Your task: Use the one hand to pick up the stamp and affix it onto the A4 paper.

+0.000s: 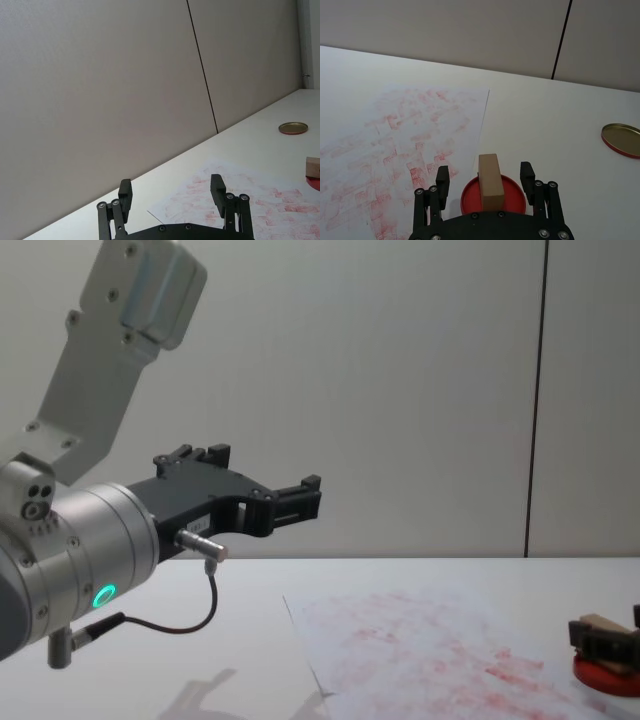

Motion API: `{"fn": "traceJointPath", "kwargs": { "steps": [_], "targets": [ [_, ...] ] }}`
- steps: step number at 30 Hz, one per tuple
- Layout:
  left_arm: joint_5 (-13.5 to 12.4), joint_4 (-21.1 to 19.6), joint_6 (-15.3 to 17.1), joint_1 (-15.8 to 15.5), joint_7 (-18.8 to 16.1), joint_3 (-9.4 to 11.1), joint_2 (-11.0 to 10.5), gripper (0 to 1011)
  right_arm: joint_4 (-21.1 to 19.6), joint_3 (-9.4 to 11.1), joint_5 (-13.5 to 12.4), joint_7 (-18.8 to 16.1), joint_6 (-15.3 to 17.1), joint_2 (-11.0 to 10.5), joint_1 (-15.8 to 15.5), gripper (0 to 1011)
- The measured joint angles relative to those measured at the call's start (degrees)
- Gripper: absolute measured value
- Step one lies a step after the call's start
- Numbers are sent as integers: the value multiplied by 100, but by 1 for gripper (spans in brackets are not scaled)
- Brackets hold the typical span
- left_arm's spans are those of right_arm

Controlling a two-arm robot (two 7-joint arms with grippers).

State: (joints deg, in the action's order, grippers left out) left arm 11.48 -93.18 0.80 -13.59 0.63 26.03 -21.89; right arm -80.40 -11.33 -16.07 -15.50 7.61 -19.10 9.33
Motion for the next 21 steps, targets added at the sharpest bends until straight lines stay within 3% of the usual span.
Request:
{"fn": "traceJointPath", "kwargs": {
  "steps": [9, 12, 15, 21],
  "targets": [
    [0, 0, 0, 0, 0, 0, 0, 993, 163, -5, 27, -8, 20, 31, 89, 659],
    [0, 0, 0, 0, 0, 0, 0, 993, 208, -3, 29, -8, 16, 37, 110, 518],
    [0, 0, 0, 0, 0, 0, 0, 993, 236, 2, 28, -7, 3, 39, 122, 459],
    [0, 0, 0, 0, 0, 0, 0, 993, 270, 12, -15, -6, -43, 45, 136, 249]
  ]
}}
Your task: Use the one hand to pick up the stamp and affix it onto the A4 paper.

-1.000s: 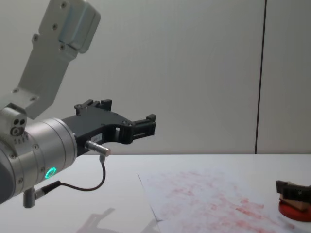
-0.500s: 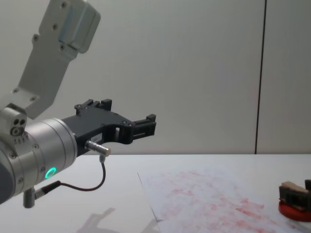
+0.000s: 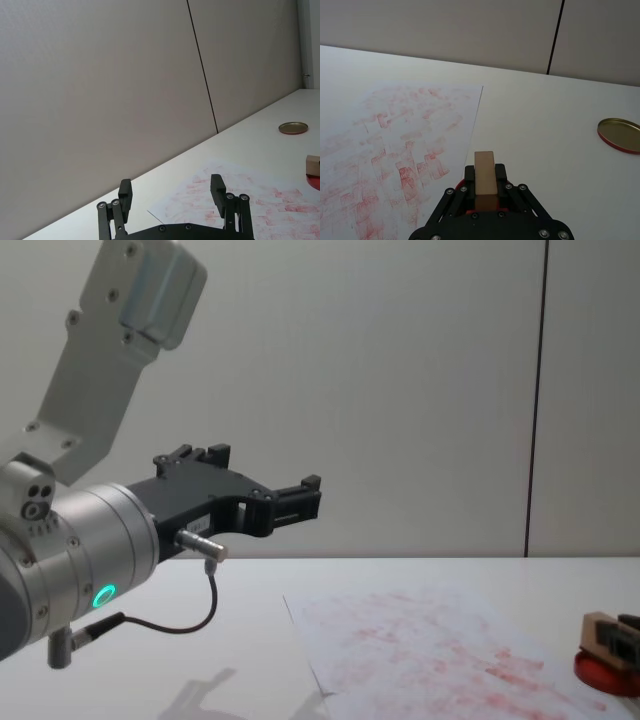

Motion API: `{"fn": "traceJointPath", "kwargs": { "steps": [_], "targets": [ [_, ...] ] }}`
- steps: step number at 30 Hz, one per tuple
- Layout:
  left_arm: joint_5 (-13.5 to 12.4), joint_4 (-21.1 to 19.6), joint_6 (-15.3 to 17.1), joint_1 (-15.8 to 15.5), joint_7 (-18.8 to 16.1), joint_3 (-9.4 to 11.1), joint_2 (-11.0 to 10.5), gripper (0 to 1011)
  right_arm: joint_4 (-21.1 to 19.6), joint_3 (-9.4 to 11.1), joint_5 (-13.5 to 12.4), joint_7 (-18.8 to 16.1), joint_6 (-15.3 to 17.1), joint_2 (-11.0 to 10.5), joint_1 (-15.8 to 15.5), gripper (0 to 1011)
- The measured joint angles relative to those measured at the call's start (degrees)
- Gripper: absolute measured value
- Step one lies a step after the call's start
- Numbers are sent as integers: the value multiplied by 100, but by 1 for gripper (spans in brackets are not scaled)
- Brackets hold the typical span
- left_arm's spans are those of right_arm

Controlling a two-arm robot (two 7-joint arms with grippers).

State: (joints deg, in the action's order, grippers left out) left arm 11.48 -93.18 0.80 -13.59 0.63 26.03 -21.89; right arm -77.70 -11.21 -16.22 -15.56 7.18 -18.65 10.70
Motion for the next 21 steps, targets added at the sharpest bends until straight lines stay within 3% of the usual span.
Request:
{"fn": "traceJointPath", "kwargs": {
  "steps": [13, 21],
  "targets": [
    [0, 0, 0, 0, 0, 0, 0, 993, -85, -1, -107, -95, -237, 29, 15, 219],
    [0, 0, 0, 0, 0, 0, 0, 993, -256, -77, -120, -327, -292, 88, 50, 219]
  ]
}}
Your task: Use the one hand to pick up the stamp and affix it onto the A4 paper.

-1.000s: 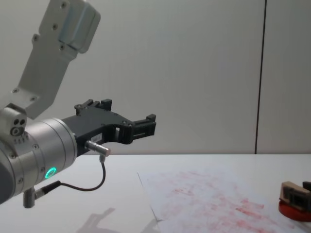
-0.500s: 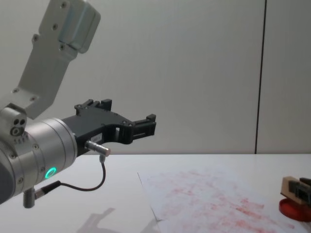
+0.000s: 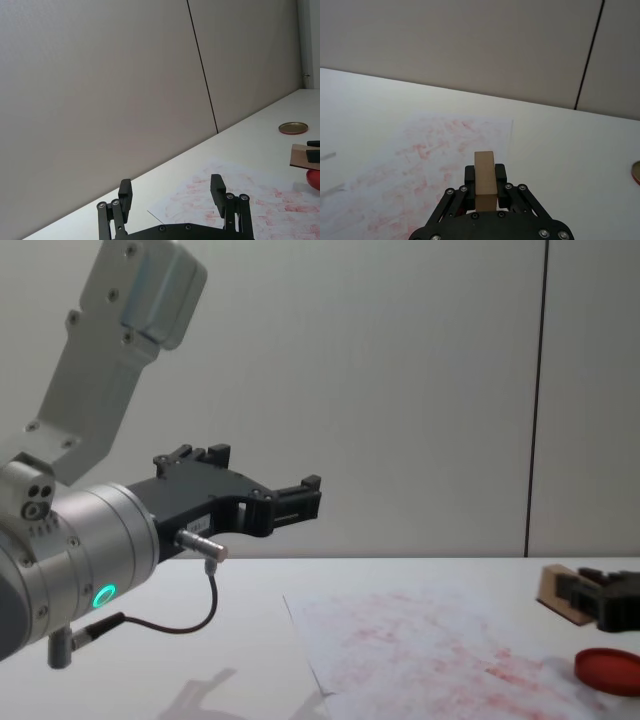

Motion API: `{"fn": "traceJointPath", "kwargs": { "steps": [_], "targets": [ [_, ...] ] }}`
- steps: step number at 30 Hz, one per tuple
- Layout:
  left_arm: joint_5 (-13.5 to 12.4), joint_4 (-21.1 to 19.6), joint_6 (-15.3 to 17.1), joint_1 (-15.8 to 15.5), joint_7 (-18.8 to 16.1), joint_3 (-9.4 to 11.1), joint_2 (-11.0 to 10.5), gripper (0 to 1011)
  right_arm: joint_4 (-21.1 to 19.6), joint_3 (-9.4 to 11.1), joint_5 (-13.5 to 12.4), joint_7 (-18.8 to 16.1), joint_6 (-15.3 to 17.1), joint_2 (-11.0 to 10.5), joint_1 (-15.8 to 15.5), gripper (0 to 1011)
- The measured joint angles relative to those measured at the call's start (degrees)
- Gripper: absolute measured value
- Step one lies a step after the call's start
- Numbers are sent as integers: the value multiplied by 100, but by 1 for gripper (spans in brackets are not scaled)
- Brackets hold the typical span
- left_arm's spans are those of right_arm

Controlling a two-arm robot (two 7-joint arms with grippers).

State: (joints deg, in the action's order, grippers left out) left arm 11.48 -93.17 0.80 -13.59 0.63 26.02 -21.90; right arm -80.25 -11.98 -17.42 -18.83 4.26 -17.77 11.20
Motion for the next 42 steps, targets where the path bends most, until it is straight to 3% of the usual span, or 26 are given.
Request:
{"fn": "traceJointPath", "kwargs": {
  "steps": [17, 42],
  "targets": [
    [0, 0, 0, 0, 0, 0, 0, 993, -174, -287, 236, -424, 261, 149, -14, 219],
    [0, 0, 0, 0, 0, 0, 0, 993, -90, -479, 551, -536, 381, 168, -143, 219]
  ]
}}
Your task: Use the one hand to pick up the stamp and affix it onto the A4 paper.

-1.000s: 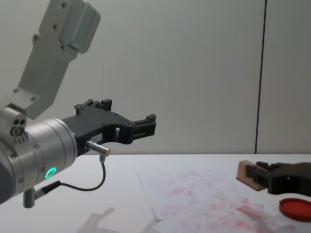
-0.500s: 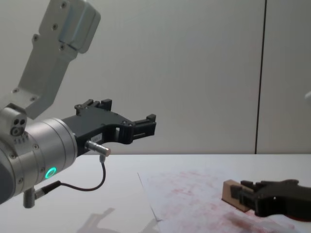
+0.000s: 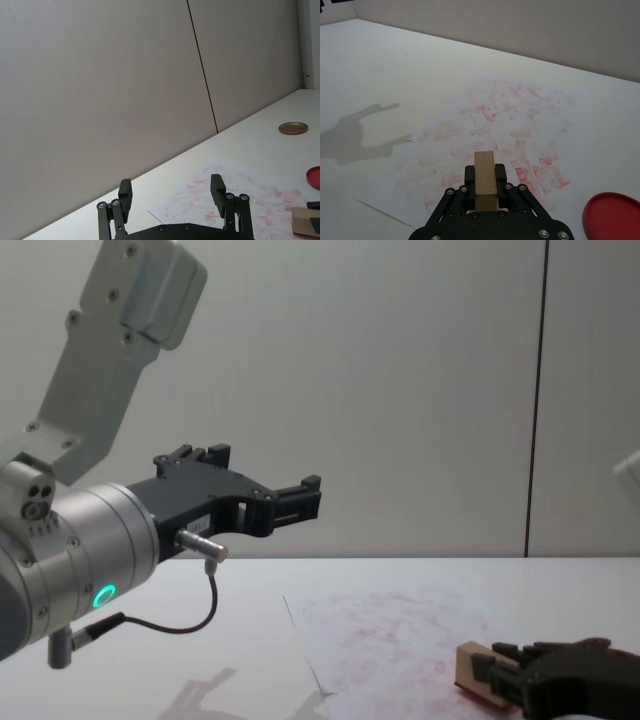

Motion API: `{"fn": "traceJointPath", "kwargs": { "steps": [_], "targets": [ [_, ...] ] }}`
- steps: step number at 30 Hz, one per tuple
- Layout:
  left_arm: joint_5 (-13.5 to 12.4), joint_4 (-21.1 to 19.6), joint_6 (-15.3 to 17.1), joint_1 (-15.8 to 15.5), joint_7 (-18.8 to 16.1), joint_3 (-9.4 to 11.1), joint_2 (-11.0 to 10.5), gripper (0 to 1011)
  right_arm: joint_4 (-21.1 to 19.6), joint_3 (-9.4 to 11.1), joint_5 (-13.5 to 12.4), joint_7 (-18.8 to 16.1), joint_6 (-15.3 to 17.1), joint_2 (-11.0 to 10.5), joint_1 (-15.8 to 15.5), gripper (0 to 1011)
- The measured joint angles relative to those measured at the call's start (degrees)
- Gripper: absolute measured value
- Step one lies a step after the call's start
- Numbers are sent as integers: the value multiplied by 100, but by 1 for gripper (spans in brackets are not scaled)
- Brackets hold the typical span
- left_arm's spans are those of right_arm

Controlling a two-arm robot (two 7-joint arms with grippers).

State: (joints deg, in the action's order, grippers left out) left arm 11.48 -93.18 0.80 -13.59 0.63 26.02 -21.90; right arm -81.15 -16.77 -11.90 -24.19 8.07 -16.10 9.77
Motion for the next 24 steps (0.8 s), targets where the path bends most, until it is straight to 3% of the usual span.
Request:
{"fn": "traceJointPath", "kwargs": {
  "steps": [24],
  "targets": [
    [0, 0, 0, 0, 0, 0, 0, 993, 75, 37, -56, -70, 238, -45, 73, 219]
  ]
}}
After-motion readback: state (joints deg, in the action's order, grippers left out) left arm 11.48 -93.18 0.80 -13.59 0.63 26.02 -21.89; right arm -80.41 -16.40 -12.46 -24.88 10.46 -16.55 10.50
